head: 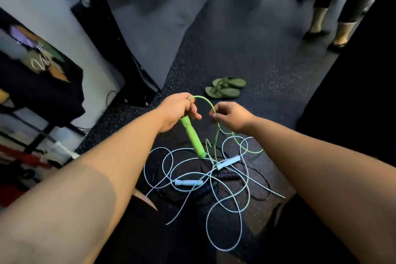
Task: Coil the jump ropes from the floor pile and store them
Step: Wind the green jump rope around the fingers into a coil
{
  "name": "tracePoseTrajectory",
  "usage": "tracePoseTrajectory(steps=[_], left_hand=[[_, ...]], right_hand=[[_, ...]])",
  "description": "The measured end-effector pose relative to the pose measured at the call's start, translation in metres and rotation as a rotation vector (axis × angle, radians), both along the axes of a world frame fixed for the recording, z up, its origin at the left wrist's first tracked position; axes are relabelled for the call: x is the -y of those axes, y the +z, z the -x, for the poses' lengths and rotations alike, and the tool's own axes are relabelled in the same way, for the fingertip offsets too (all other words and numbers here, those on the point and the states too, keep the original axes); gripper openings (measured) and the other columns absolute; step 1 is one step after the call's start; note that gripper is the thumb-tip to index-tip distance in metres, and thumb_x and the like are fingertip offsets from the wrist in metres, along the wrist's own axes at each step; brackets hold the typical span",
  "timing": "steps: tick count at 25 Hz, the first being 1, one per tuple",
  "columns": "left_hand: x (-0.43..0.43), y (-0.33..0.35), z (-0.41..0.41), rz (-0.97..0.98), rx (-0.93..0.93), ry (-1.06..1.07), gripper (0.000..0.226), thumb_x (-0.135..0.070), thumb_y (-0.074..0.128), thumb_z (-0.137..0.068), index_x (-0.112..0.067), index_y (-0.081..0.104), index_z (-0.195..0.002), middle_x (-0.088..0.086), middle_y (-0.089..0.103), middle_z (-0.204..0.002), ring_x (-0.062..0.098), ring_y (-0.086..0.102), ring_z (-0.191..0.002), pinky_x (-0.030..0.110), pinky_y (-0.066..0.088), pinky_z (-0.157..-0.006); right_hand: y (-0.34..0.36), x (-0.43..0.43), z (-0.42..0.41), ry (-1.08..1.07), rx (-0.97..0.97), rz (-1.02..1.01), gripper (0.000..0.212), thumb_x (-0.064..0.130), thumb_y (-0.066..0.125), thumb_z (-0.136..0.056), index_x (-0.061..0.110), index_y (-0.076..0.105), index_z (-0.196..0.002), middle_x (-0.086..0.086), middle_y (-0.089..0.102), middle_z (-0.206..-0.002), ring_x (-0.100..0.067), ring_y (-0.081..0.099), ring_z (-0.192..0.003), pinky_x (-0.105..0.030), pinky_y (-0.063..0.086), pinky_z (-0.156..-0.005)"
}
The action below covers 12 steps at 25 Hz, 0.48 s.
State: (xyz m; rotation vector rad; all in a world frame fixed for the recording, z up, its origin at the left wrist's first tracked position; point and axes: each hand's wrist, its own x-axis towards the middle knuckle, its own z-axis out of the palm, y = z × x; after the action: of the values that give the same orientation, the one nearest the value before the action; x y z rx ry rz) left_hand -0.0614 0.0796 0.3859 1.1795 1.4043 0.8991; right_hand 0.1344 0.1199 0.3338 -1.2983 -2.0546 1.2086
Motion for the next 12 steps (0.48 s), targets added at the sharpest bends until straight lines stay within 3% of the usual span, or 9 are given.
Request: tracePoseTrajectory(steps=[2,4,6,9,12], left_hand=[[0.006,-0.001,0.002,0.004,0.084,0.030,0.034,0.017,0.027,-0.079,-0.010,0.047,-0.076,0.002,0.057,-0.052,0.027,0.070,-0.062,0.027,0.054,-0.068],[0.009,-0.010,0.004,0.054,0.142,0.006,0.028,0.010,0.031,-0.084,-0.009,0.052,-0.081,0.004,0.058,-0.057,0.030,0.070,-0.067,0.033,0.050,-0.072],[0.008,-0.013,-0.003,0.142,0.211,-0.073,0.022,-0.008,0.036,-0.097,-0.009,0.057,-0.092,0.004,0.058,-0.062,0.027,0.069,-0.069,0.032,0.049,-0.068],[-0.006,-0.013,-0.016,0.171,0.280,-0.090,0.034,-0.035,0.036,-0.107,-0.013,0.057,-0.091,-0.001,0.045,-0.057,0.017,0.052,-0.051,0.031,0.041,-0.056],[-0.018,-0.018,-0.008,0.100,0.197,-0.085,0.033,-0.030,0.036,-0.109,-0.014,0.055,-0.088,-0.006,0.029,-0.051,0.010,0.028,-0.044,0.028,0.024,-0.050]], right_hand=[[0.018,-0.007,-0.003,-0.041,-0.039,-0.118,0.011,0.012,0.059,-0.096,0.017,0.069,-0.099,0.002,0.069,-0.078,-0.006,0.060,-0.068,-0.024,0.049,-0.073],[0.028,-0.013,-0.005,-0.102,-0.052,-0.255,0.014,0.015,0.059,-0.097,0.015,0.071,-0.105,0.007,0.065,-0.072,0.003,0.052,-0.058,-0.017,0.044,-0.063],[0.029,-0.013,-0.002,-0.064,-0.017,-0.342,0.016,0.016,0.061,-0.096,0.017,0.072,-0.107,0.005,0.067,-0.076,-0.006,0.058,-0.063,-0.023,0.047,-0.066],[0.022,-0.018,0.008,0.075,0.044,-0.419,0.016,0.017,0.060,-0.094,0.022,0.071,-0.105,0.009,0.069,-0.081,-0.009,0.062,-0.070,-0.027,0.051,-0.070],[0.027,-0.037,0.004,0.113,0.151,-0.404,0.015,0.023,0.062,-0.090,0.024,0.068,-0.104,0.014,0.058,-0.072,-0.006,0.054,-0.065,-0.030,0.049,-0.069]])
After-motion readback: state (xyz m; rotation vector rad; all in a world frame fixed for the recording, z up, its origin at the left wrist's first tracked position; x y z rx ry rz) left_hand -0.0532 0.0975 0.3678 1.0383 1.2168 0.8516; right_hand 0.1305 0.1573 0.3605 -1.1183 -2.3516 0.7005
